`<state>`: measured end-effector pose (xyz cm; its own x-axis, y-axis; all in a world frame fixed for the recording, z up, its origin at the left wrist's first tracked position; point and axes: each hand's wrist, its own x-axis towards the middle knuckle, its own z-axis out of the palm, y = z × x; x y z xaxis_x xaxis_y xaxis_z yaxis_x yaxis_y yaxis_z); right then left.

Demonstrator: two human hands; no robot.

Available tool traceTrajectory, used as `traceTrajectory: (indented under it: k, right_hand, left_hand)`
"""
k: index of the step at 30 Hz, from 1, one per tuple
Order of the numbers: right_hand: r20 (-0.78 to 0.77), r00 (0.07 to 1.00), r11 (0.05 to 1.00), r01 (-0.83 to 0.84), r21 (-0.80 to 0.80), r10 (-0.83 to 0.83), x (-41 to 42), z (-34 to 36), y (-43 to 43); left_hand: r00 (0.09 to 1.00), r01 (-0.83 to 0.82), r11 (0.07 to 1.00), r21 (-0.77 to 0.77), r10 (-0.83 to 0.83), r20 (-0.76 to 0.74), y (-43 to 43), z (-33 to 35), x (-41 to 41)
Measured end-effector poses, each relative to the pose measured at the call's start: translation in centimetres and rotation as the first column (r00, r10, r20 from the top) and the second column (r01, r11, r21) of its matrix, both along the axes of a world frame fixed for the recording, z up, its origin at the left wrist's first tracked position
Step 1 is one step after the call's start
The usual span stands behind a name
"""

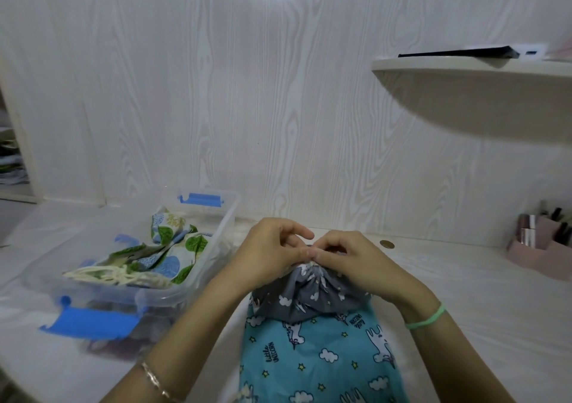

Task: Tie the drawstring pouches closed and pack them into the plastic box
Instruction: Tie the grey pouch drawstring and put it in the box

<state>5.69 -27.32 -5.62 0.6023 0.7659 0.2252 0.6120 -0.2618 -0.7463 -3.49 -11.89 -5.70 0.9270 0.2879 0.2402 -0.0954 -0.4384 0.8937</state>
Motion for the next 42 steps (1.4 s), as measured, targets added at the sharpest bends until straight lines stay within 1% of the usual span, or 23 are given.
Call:
traceTrajectory:
  k: [2, 3, 4, 5, 7, 8, 9, 10, 12, 13, 14, 15, 17, 19, 20, 21, 23, 25, 28, 32, 37, 39, 42]
  right_hand:
    - [-0.196, 0.98, 0.998, -0.017, 0.055, 0.028, 0.3, -0.4, 0.0]
    - [-0.311, 0.949, 0.996, -0.029, 0.09, 0.056, 0.5, -0.6, 0.0]
    - [-0.44, 0.892, 0.989, -0.043, 0.143, 0.103, 0.7, -0.8, -0.1]
    - [-0.56, 0.814, 0.98, -0.054, 0.192, 0.155, 0.9, -1.0, 0.0]
    - [-0.757, 0.595, 0.958, -0.085, 0.274, 0.27, 1.1, -1.3, 0.2]
    - [-0.819, 0.473, 0.943, -0.097, 0.318, 0.325, 1.0, -1.4, 0.3]
    - [-0.851, 0.376, 0.928, -0.094, 0.359, 0.368, 1.1, -1.8, 0.5]
    - [-0.866, 0.314, 0.919, -0.071, 0.387, 0.389, 1.2, -2.0, 0.7]
    - [-0.876, 0.27, 0.911, -0.007, 0.413, 0.399, 1.3, -2.3, 0.9]
    - [-0.867, 0.299, 0.908, 0.004, 0.419, 0.399, 1.3, -2.4, 0.9]
    - [-0.848, 0.363, 0.908, 0.009, 0.419, 0.387, 1.2, -2.3, 0.9]
    - [-0.814, 0.47, 0.918, 0.022, 0.397, 0.341, 0.9, -2.1, 0.8]
    - [-0.704, 0.685, 0.937, 0.09, 0.337, 0.187, 0.2, -1.7, 0.7]
    - [-0.501, 0.866, 0.94, 0.166, 0.298, 0.006, -0.6, -1.4, 0.8]
    - [-0.375, 0.922, 0.93, 0.216, 0.296, -0.094, -0.8, -1.4, 0.8]
    - [-0.248, 0.951, 0.912, 0.262, 0.314, -0.188, -0.8, -1.4, 0.8]
    - [-0.046, 0.954, 0.889, 0.291, 0.354, -0.295, -0.8, -1.4, 0.7]
    - [0.094, 0.95, 0.907, 0.249, 0.34, -0.296, -0.8, -1.7, 0.5]
    - [0.199, 0.938, 0.922, 0.209, 0.326, -0.283, -1.1, -2.0, 0.3]
    - [0.356, 0.889, 0.934, 0.18, 0.31, -0.289, -1.2, -2.0, 0.2]
    - [0.419, 0.87, 0.948, 0.15, 0.28, -0.261, -0.5, -1.5, -0.2]
    - [0.384, 0.888, 0.953, 0.159, 0.259, -0.253, -0.3, -1.3, -0.4]
    - [0.277, 0.93, 0.957, 0.179, 0.228, -0.24, -0.3, -1.1, -0.6]
  left_hand:
    - [1.0, -0.003, 0.999, 0.047, 0.003, 0.004, 0.1, 0.1, 0.0]
    - [1.0, -0.008, 0.996, 0.093, 0.008, 0.004, 0.0, 0.2, -0.1]
    - [1.0, -0.016, 0.987, 0.161, 0.016, 0.004, 0.0, 0.2, -0.1]
    - [1.0, -0.027, 0.972, 0.234, 0.026, 0.006, -0.2, 0.2, -0.2]
    - [0.999, -0.054, 0.936, 0.348, 0.05, 0.022, -0.6, 0.3, -0.4]
    - [0.998, -0.07, 0.921, 0.383, 0.061, 0.034, -0.8, 0.3, -0.3]
    - [0.996, -0.087, 0.909, 0.407, 0.075, 0.044, -0.9, 0.3, -0.2]
    - [0.994, -0.105, 0.899, 0.425, 0.092, 0.051, -1.0, 0.4, -0.1]
    - [0.99, -0.137, 0.877, 0.461, 0.131, 0.045, -1.0, 0.2, 0.2]
    - [0.989, -0.143, 0.867, 0.477, 0.145, 0.033, -1.0, 0.1, 0.2]
    - [0.989, -0.135, 0.864, 0.485, 0.146, 0.014, -0.9, -0.1, 0.2]
    - [0.991, -0.119, 0.869, 0.481, 0.137, -0.002, -0.8, -0.3, 0.2]
    - [0.993, -0.09, 0.895, 0.438, 0.115, -0.032, -0.7, -0.4, 0.2]
    - [0.993, -0.086, 0.929, 0.359, 0.111, -0.05, -0.5, -0.4, 0.3]
    - [0.992, -0.08, 0.941, 0.329, 0.106, -0.062, -0.4, -0.3, 0.3]
    - [0.993, -0.064, 0.95, 0.306, 0.091, -0.074, -0.4, -0.3, 0.4]
    - [0.995, -0.041, 0.974, 0.221, 0.059, -0.079, -0.5, -0.4, 0.4]
    - [0.997, -0.026, 0.997, 0.073, 0.031, -0.072, -0.5, -0.4, 0.3]
    - [0.997, 0.006, 0.997, -0.076, -0.012, -0.076, -0.7, -0.1, 0.2]
    - [0.995, 0.015, 0.989, -0.146, -0.029, -0.097, -0.7, -0.1, 0.1]
    - [0.995, 0.059, 0.983, -0.174, -0.073, -0.073, -0.5, -0.2, 0.1]
    - [0.998, 0.038, 0.989, -0.144, -0.046, -0.051, -0.3, -0.3, 0.2]
    - [1.0, 0.009, 0.993, -0.12, -0.011, -0.016, -0.2, -0.3, 0.3]
